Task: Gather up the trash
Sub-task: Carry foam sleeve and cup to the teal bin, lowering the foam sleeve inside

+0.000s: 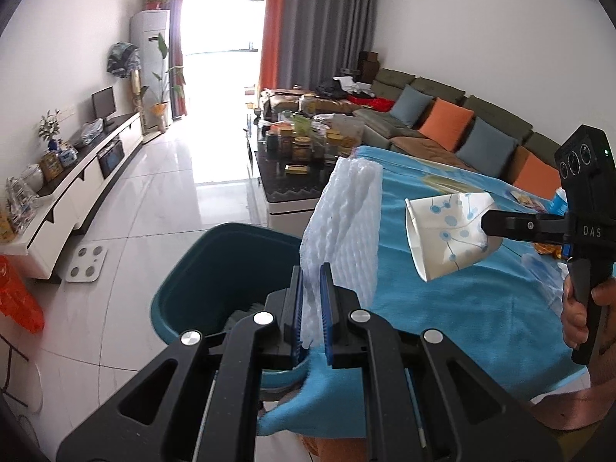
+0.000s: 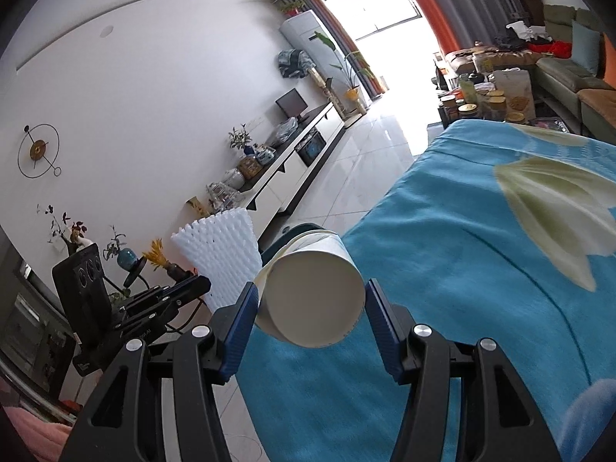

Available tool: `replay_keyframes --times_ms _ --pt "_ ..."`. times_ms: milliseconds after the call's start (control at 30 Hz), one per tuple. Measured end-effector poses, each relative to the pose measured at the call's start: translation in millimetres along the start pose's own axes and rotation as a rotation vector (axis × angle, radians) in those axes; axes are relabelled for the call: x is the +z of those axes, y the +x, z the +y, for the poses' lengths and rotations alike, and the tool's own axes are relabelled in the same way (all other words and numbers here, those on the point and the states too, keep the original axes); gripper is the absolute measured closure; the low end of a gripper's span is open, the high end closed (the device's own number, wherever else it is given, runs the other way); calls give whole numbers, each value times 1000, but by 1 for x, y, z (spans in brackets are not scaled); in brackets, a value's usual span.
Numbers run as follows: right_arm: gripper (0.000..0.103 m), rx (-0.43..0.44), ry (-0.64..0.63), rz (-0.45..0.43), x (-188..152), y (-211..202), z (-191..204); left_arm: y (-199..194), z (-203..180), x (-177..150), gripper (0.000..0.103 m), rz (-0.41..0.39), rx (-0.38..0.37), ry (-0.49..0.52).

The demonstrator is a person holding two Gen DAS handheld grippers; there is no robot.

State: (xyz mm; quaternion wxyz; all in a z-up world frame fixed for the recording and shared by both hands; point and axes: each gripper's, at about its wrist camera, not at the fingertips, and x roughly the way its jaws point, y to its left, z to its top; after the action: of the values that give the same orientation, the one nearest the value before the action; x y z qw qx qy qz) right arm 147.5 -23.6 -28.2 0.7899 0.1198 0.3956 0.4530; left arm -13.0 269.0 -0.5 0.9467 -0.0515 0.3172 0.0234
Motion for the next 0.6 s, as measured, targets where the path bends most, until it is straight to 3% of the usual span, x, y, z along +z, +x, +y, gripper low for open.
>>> replay_keyframes --times_ms 267,600 --pt "48 11 -33 34 9 26 15 1 24 -3 94 10 56 -37" --pt "48 1 -63 89 17 62 27 25 46 -14 94 80 105 -86"
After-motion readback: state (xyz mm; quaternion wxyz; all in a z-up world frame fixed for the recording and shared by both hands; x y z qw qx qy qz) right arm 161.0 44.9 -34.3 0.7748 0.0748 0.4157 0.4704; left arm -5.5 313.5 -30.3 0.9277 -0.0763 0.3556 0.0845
